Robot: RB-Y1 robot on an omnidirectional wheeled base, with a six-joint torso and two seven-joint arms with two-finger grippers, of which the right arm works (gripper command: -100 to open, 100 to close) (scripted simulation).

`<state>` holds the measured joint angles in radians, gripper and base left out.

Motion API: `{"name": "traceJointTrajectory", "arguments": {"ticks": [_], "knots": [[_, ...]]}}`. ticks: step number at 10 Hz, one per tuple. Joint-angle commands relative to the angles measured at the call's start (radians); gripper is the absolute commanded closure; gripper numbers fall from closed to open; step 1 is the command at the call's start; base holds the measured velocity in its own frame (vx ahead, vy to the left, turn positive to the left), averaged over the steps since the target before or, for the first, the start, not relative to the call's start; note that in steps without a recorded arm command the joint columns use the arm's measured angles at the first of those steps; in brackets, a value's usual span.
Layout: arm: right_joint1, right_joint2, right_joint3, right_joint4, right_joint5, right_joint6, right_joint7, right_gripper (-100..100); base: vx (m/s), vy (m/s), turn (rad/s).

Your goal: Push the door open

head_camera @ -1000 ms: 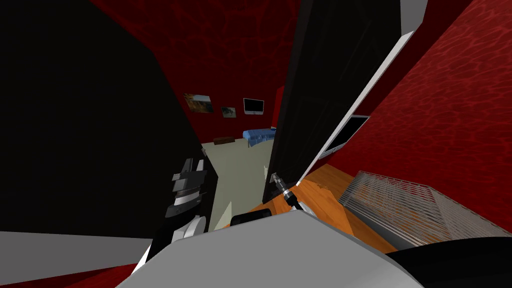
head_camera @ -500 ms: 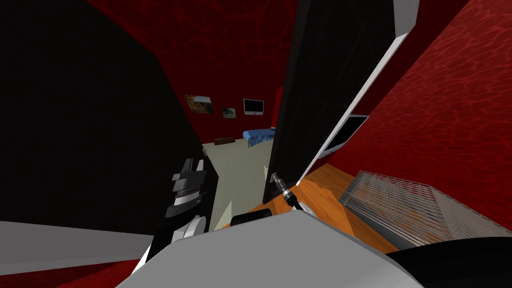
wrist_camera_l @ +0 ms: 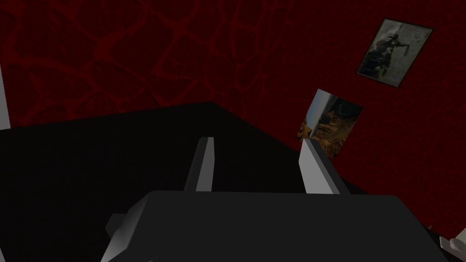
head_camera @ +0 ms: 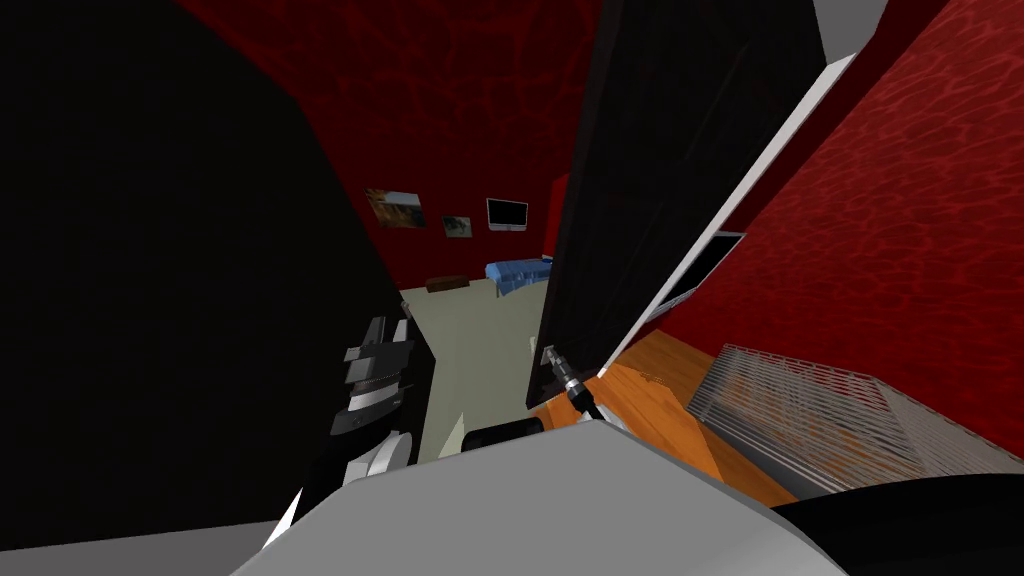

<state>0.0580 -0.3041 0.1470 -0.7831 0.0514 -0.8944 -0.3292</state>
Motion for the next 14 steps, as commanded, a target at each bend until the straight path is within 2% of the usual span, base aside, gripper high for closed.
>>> {"name": "traceJointTrajectory", "arguments": {"ticks": [1,8,14], "knots": [[-0.024,-0.001,-0.03,0.024,-0.014,-0.009,0.014,100,0.201,0.061,-0.018],[-0.057,0.03,-0.108,0.058,-0.054,0.02,0.07,100,0.177,0.072,-0.037],[-0.091,0.062,-0.19,0.093,-0.095,0.05,0.128,100,0.179,0.081,-0.05]]}}
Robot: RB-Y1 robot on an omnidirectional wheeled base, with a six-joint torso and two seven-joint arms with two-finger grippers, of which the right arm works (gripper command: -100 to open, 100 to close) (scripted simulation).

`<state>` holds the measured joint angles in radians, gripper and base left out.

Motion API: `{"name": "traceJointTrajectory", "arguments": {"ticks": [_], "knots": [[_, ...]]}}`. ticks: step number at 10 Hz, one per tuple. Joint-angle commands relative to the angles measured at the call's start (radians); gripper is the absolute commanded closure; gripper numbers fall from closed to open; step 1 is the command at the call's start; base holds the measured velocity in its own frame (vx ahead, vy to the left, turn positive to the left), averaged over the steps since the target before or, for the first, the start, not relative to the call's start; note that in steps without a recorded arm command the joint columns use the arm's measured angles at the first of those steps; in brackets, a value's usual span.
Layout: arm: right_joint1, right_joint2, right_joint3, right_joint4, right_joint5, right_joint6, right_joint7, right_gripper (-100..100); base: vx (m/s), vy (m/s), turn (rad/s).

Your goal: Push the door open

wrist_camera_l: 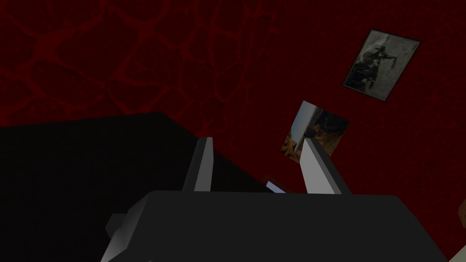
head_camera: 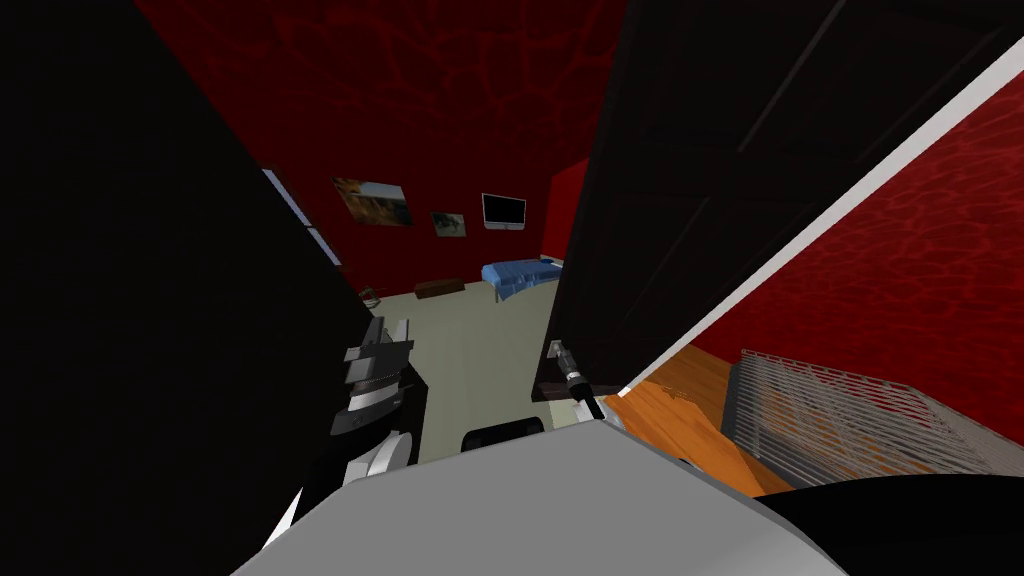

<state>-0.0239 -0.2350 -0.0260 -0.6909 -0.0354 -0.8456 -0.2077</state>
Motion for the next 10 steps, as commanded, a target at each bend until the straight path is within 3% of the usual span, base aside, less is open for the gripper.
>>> {"name": "traceJointTrajectory", "arguments": {"ticks": [1,7,8,10], "knots": [[-0.015,-0.002,-0.03,0.006,-0.014,0.006,0.015,100,0.203,0.064,-0.041],[-0.041,0.023,-0.093,0.033,-0.046,0.029,0.06,100,0.18,0.063,-0.044],[-0.035,0.023,-0.086,0.035,-0.043,0.03,0.058,100,0.08,0.014,-0.015],[-0.037,0.021,-0.104,0.038,-0.053,0.03,0.066,100,0.173,0.018,-0.042]]}}
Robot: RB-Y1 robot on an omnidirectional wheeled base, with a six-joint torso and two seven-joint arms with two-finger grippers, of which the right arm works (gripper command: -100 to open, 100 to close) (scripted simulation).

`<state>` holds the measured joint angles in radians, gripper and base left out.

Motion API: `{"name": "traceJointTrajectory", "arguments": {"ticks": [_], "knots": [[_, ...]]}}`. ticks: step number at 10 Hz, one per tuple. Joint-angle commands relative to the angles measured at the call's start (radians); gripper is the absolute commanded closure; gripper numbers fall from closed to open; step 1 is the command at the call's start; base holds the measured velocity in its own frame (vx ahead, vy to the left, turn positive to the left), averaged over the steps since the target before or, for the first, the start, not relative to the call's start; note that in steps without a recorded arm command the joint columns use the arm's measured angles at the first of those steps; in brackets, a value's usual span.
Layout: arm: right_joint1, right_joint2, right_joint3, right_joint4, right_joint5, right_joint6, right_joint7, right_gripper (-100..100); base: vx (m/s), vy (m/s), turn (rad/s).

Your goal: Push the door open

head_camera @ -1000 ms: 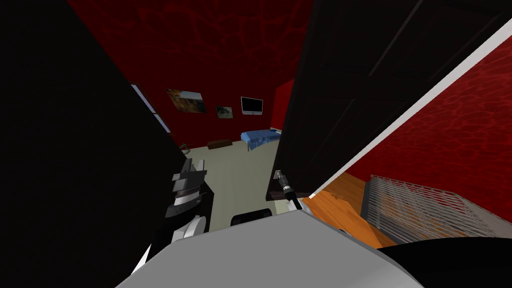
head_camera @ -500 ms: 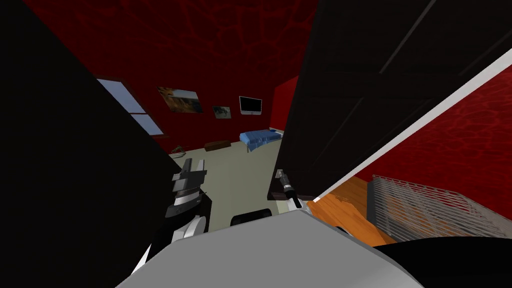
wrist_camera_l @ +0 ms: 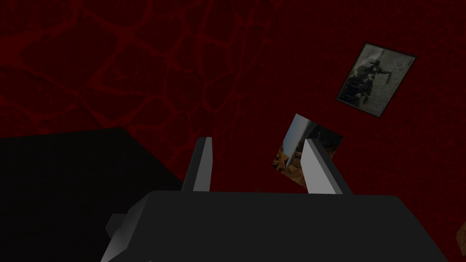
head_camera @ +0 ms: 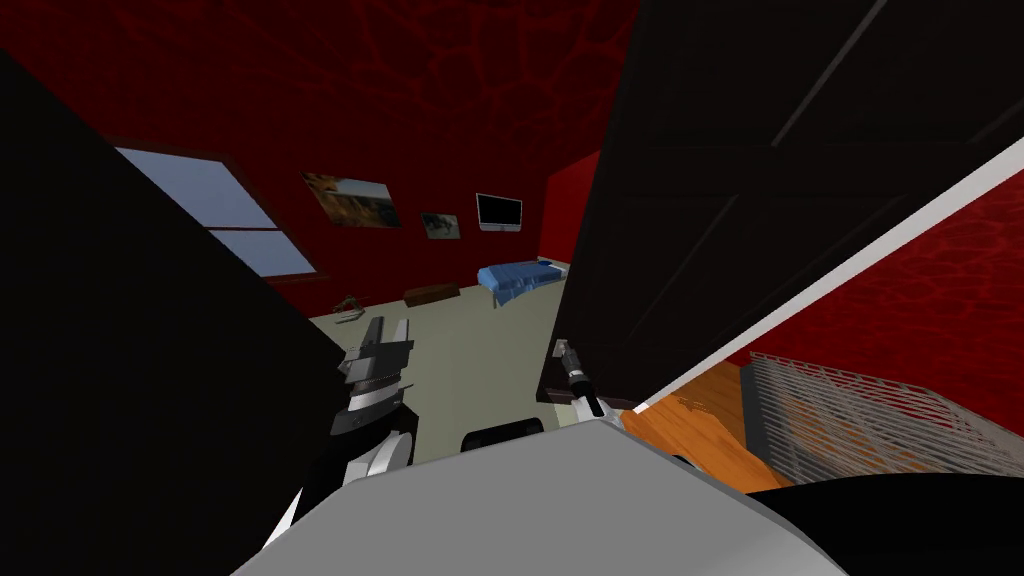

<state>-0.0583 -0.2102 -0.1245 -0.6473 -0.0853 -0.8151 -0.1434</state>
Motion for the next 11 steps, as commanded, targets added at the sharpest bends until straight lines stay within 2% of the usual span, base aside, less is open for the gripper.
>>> {"name": "traceJointTrajectory", "arguments": {"ticks": [1,8,11], "knots": [[-0.003,-0.003,-0.015,-0.004,-0.008,0.0,0.005,100,0.185,0.02,-0.036],[-0.004,-0.004,-0.095,0.012,-0.054,0.002,0.043,100,0.192,0.049,-0.056],[-0.004,-0.005,-0.119,0.016,-0.068,0.002,0.054,100,0.187,0.042,-0.052]]}}
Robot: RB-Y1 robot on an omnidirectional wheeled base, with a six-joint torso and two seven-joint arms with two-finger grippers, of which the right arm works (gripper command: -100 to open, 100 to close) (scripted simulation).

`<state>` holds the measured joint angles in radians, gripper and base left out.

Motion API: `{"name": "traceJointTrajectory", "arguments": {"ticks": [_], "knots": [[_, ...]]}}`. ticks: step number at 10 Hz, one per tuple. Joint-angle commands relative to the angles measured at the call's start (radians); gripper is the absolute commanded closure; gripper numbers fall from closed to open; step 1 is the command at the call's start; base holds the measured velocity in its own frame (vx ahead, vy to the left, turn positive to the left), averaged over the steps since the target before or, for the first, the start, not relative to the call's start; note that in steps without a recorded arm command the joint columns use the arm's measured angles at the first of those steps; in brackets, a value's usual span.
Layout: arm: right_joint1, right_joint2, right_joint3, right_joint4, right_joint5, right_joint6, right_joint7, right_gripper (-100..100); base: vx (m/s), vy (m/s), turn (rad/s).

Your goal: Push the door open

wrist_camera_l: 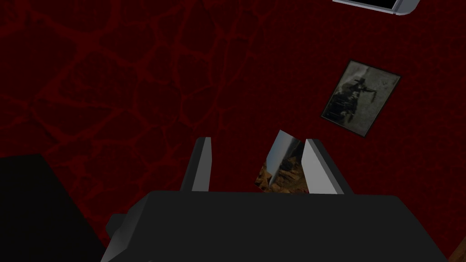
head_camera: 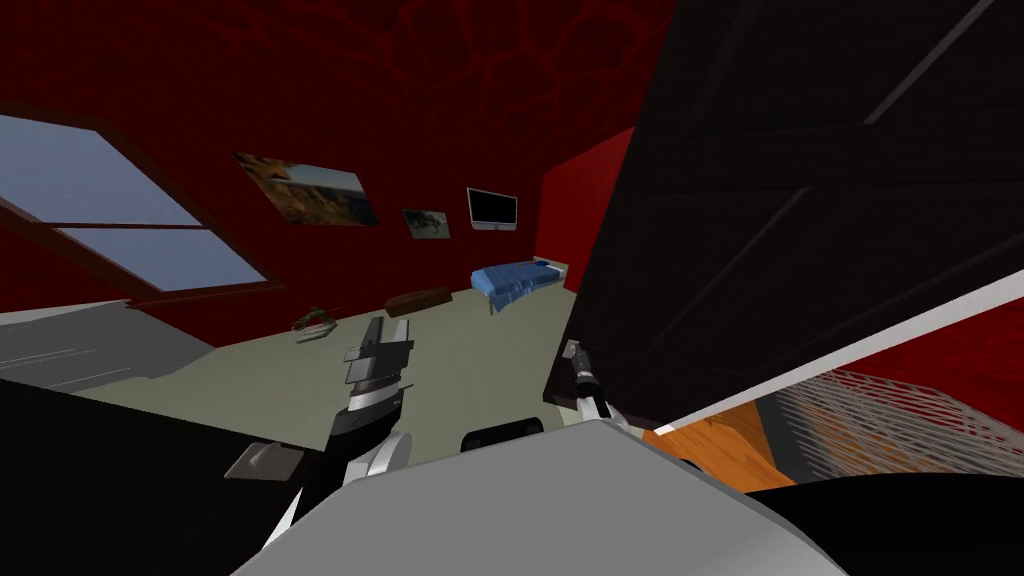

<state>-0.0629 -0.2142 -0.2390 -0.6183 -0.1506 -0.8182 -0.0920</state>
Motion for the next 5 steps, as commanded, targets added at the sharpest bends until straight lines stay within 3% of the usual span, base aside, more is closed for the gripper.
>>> {"name": "traceJointTrajectory", "arguments": {"ticks": [1,5], "knots": [[0.0,0.0,0.0,0.0,0.0,0.0,0.0,100,0.086,0.005,-0.023],[0.001,-0.005,-0.041,0.005,-0.024,0.0,0.017,100,0.182,0.011,-0.045]]}}
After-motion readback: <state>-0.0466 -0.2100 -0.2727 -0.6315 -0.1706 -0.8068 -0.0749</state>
